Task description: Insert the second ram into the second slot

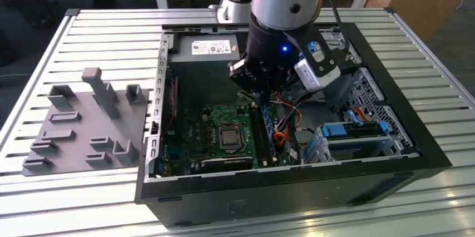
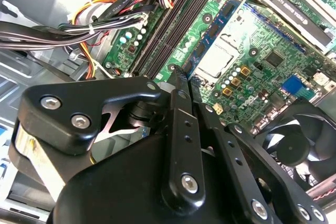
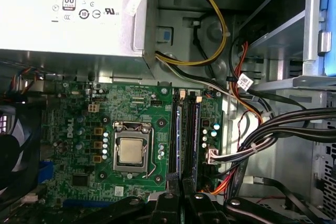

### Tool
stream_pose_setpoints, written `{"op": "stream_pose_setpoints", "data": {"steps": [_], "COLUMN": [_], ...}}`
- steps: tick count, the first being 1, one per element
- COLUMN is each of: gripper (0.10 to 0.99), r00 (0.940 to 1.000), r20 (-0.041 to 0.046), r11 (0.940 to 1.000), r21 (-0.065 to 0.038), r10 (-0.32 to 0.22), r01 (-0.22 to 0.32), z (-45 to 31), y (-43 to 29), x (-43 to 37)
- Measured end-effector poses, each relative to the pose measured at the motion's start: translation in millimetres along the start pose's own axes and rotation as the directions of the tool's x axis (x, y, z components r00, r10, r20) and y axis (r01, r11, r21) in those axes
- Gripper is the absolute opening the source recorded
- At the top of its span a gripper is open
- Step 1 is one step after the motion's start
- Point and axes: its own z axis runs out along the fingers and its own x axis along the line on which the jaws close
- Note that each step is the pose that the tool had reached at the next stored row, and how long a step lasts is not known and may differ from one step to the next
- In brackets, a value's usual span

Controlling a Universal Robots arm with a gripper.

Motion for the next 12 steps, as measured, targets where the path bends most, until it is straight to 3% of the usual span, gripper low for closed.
{"op": "stream_pose_setpoints", "data": {"steps": [12], "gripper": [0.137], "r00": [1.0], "r20": [0.0], "r11": [1.0], "r21": [0.0], "r10": [0.001], "r01": [-0.001], "z": [2.9], "y": [-0.1], "x": [0.0]}}
